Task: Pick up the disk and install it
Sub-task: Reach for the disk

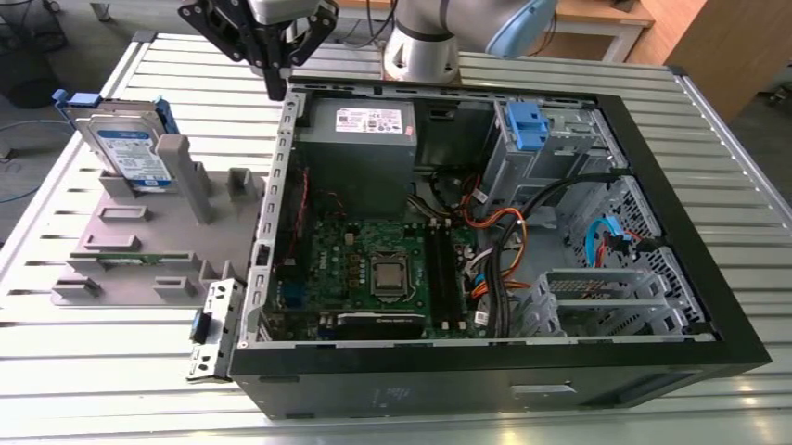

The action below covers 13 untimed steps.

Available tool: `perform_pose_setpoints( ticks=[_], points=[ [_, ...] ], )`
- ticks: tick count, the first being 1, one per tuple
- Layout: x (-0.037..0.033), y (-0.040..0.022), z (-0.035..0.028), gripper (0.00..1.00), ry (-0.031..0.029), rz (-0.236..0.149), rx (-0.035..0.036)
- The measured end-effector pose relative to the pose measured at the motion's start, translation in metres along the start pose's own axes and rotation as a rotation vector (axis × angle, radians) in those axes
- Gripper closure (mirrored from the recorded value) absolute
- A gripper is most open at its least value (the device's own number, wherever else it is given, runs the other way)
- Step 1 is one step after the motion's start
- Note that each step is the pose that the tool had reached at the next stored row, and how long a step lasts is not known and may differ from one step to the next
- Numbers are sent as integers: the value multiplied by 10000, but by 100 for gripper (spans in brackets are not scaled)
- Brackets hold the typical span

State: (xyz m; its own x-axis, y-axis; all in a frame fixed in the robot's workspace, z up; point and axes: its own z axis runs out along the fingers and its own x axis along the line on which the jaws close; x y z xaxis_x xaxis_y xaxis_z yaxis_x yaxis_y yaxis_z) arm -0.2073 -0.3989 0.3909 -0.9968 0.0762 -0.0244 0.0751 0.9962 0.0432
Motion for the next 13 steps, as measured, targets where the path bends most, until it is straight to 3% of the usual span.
perform_pose_setpoints(
  ticks=[13],
  points=[
    [41, -3, -1, 89, 0, 0, 0]
  ],
)
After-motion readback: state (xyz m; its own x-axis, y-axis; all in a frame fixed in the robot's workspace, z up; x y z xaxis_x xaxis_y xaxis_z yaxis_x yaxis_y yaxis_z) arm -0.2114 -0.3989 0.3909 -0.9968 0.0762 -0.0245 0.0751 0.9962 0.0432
